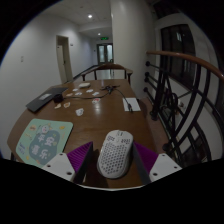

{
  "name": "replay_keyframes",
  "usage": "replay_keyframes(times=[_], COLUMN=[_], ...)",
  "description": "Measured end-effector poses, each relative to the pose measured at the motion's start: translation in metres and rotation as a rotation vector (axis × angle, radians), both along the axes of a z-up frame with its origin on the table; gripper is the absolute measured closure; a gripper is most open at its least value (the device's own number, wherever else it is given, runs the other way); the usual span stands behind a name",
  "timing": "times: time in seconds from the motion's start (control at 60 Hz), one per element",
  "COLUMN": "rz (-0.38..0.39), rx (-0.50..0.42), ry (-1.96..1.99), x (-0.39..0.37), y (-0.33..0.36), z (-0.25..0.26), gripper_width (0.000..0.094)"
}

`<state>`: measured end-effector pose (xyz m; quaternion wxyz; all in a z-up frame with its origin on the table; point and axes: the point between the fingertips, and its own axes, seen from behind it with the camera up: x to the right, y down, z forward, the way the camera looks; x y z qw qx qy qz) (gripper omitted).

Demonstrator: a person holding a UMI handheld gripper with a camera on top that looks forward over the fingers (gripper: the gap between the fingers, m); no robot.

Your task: Arrange mouse

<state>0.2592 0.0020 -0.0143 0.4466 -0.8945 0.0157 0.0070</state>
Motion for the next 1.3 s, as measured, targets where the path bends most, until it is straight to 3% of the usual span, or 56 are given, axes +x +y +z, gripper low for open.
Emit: replay_keyframes(times=[0.033, 0.1, 0.333, 0.383, 0.533, 0.633, 0.717, 0.833, 1.0, 1.033, 1.133, 1.3], rz=[-0.01, -0.056, -0.157, -0.159, -0.11, -0.032, 0.039, 0.081, 0.047, 0.048, 0.034, 0.126], rx=[-0.001, -0.002, 0.001, 0.031, 0.236, 0.292, 0.244, 0.096, 0.009, -0.022, -0.002, -0.044], ry=[-0.006, -0.043, -0.015, -0.03, -0.046, -0.016, 0.014, 0.03, -0.012, -0.007, 0.03, 0.054], x=[0.001, 0.011, 0.016, 0.01, -0.067, -0.148, -0.211, -0.253, -0.255, -0.255, -0.254, -0.259], y=[0.005, 0.007, 0.001, -0.002, 0.004, 0.006, 0.005, 0.006, 0.006, 0.003, 0.008, -0.014], z=[-0.001, -0.003, 0.003, 0.023, 0.141, 0.173, 0.141, 0.065, 0.011, 0.0, 0.0, 0.013], gripper_width=[0.0134, 0.0398, 0.0596, 0.0597, 0.0598, 0.0597, 0.0599, 0.0599, 0.0596, 0.055, 0.0467, 0.0232])
